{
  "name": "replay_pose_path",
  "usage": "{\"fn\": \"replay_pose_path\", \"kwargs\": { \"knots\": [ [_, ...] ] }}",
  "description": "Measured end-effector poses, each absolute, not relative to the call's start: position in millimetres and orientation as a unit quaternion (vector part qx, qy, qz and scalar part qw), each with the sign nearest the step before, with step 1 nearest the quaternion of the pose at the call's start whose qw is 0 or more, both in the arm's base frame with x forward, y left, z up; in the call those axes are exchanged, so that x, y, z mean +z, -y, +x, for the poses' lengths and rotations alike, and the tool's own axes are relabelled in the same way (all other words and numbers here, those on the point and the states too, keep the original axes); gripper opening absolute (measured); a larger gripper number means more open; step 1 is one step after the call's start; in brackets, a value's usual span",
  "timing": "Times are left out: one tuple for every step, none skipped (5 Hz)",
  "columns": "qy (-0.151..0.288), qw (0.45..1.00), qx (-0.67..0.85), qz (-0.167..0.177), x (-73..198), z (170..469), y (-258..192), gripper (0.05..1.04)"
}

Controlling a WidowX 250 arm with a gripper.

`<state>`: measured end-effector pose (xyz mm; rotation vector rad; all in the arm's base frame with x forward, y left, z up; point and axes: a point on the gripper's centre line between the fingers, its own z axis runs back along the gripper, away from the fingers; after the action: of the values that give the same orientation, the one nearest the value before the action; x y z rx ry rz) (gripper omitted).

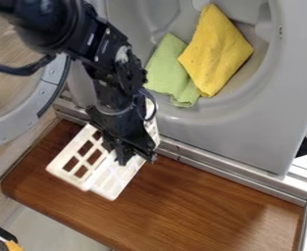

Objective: Moved the basket to the left side of the table

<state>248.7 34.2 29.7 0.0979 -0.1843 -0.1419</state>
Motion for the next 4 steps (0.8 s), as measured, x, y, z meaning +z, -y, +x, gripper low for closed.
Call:
{"fn": "replay_pose_path", "kwargs": {
  "knots": [
    [0.056, 0.993, -0.084, 0.062, 16, 261, -49, 0.090],
    [0.006, 0.993, -0.089, 0.076, 0, 262, -60, 0.090],
    [-0.022, 0.992, -0.090, 0.086, -8, 260, -65, 0.090],
    [-0.031, 0.991, -0.092, 0.090, -14, 259, -67, 0.113]
  ]
}}
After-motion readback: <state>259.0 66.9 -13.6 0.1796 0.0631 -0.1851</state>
